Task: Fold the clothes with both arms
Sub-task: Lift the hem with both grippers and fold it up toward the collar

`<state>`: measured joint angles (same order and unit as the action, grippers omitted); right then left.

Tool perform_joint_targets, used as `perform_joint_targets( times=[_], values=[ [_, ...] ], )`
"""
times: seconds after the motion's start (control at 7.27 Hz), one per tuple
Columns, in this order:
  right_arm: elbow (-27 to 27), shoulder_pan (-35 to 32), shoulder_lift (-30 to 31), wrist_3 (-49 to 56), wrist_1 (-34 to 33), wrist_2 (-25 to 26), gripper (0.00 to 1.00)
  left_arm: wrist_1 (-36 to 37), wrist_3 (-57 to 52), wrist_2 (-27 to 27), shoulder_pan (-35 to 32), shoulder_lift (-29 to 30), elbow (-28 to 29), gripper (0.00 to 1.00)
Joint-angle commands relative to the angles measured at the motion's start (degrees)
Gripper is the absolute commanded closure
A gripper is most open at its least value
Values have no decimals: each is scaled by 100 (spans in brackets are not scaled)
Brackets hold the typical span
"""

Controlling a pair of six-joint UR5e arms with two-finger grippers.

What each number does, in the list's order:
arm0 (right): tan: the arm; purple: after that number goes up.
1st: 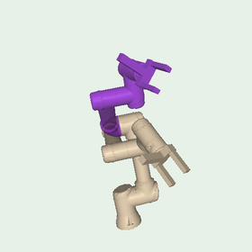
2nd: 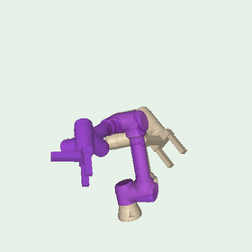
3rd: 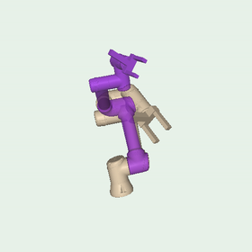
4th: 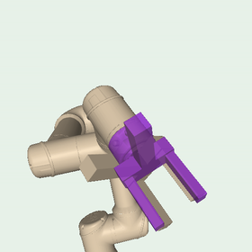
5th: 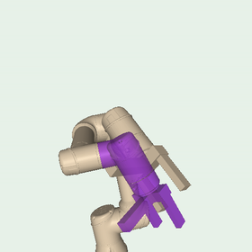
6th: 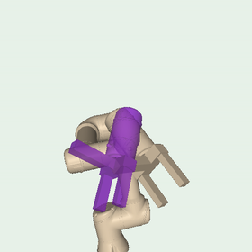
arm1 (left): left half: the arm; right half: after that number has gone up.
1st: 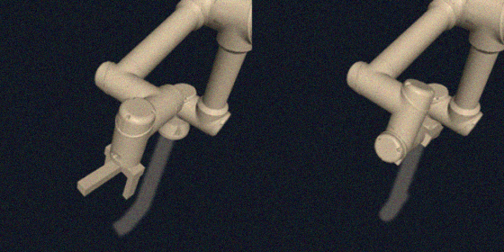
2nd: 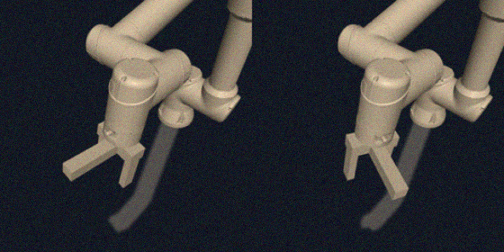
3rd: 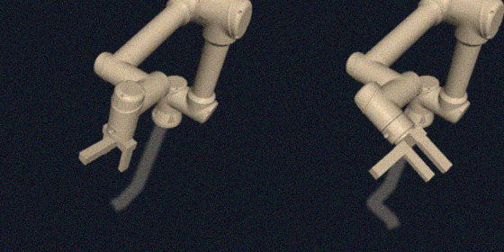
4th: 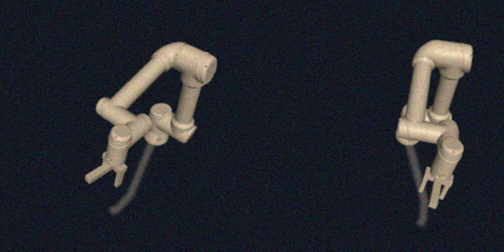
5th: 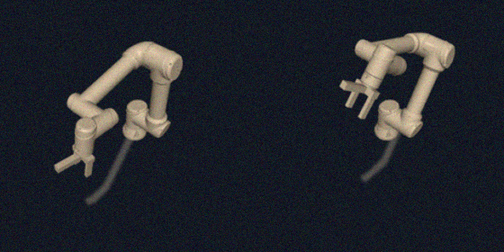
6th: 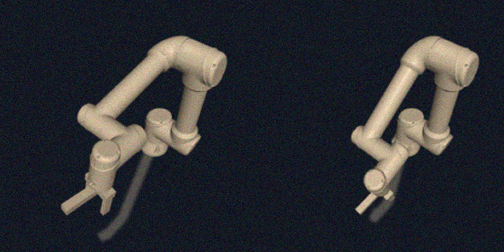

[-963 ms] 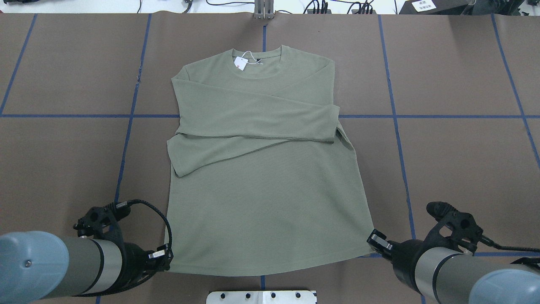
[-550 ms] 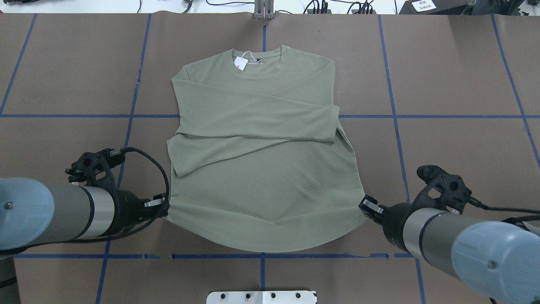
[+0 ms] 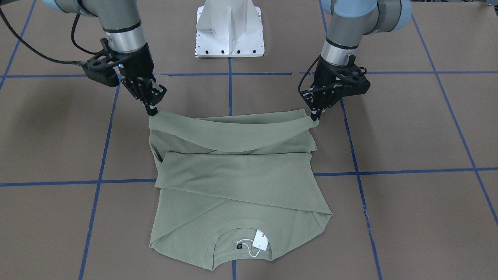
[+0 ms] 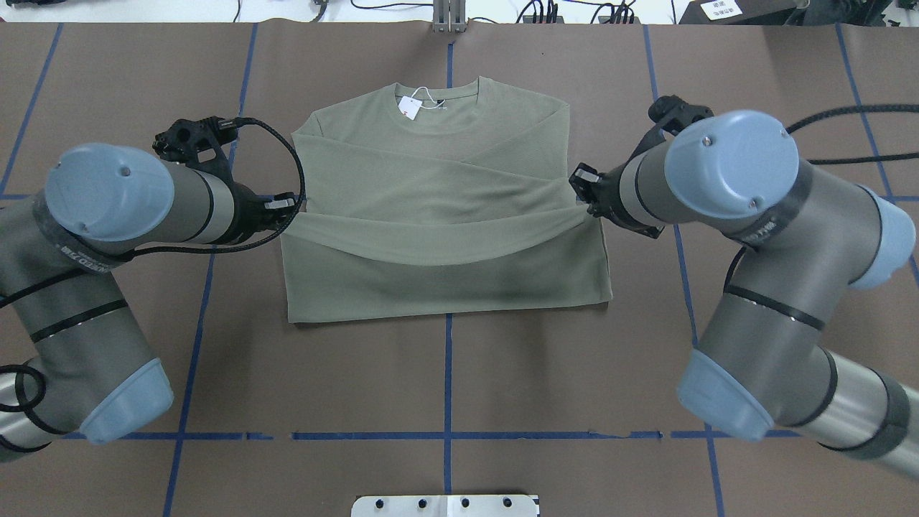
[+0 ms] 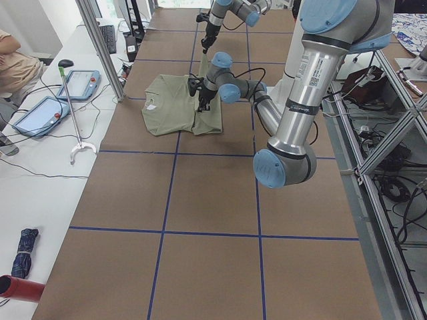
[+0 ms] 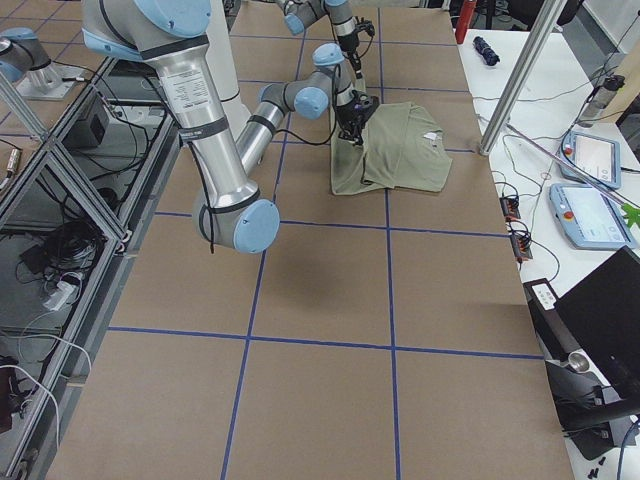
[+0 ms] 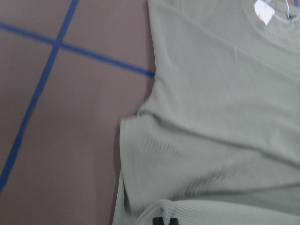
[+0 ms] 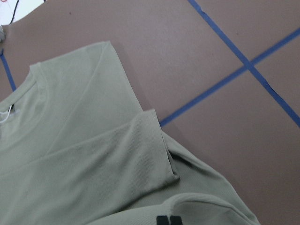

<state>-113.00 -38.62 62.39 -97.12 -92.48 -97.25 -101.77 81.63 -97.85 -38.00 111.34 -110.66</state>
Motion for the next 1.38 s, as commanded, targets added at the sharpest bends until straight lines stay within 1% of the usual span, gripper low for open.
perform_joint_targets(
  times=[0.0, 0.14, 0.28, 0.41, 0.55, 0.69, 0.83, 0.96, 1.1, 1.24],
  values=[
    [1327, -549, -787, 552, 46, -84, 100, -874, -322, 20, -444, 369, 1110, 100],
    [2377, -594, -1312, 545, 621, -66, 100, -1637, -323, 20, -575, 571, 1821, 100],
    [3153, -812, -1430, 562, 1383, -84, 100, -2175, -332, 38, -681, 834, 2516, 100],
    [3848, -936, -1675, 580, 1896, -75, 100, -2502, -350, 81, -734, 1176, 3219, 100],
    [4221, -981, -1860, 632, 1953, -66, 100, -2845, -489, 99, -865, 1275, 3635, 100],
    [4616, -981, -1958, 780, 2136, -14, 100, -3135, -751, 178, -962, 1285, 3917, 100],
    [4829, -981, -1985, 782, 2451, -13, 100, -3234, -780, 178, -963, 1398, 4103, 100],
    [4996, -998, -2011, 791, 2498, -5, 100, -3244, -780, 178, -963, 1521, 4279, 100],
    [5015, -1007, -2047, 791, 2516, -5, 100, -3244, -780, 178, -955, 1653, 4394, 100],
    [5042, -999, -2082, 791, 2533, -13, 100, -3244, -780, 178, -954, 1654, 4421, 100]
  ],
)
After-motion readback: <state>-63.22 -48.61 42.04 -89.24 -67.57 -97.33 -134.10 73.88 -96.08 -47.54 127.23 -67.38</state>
